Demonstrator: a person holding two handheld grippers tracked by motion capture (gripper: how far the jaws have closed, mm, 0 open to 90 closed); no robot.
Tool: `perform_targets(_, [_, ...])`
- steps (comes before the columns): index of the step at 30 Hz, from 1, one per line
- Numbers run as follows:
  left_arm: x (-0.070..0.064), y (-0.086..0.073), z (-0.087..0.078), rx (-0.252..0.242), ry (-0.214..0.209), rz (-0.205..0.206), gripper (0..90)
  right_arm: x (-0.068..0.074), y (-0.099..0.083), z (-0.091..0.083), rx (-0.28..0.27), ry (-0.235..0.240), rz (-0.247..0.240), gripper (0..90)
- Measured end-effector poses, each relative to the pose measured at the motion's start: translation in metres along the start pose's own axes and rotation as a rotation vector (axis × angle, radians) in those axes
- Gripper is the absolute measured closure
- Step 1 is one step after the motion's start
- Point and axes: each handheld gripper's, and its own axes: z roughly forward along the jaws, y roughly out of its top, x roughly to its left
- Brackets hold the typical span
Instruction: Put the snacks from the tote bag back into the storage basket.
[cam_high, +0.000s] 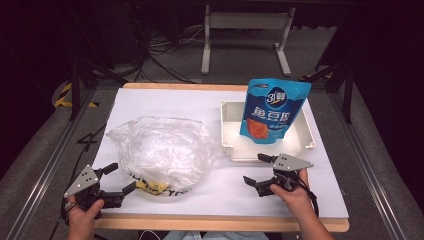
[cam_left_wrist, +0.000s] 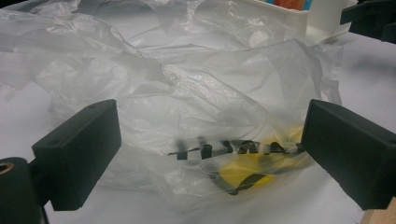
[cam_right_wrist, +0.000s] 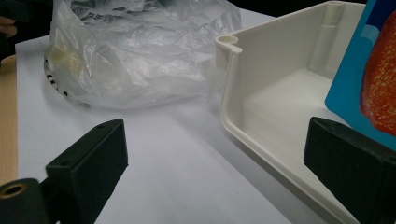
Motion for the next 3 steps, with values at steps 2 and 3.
perform_targets(2, [0.0003,-0.0003,0.0004,-0.009,-0.001,0.0,5.7,-0.0001,0.0004,-0.0004,-0.001,0.0,0.003,6.5])
perform_targets(3, [0.0003,-0.0003,0.0004,-0.009,-0.001,0.0,5.7,-0.0001,0.0005,-0.0005,-0.003,0.002,0.005,6.4])
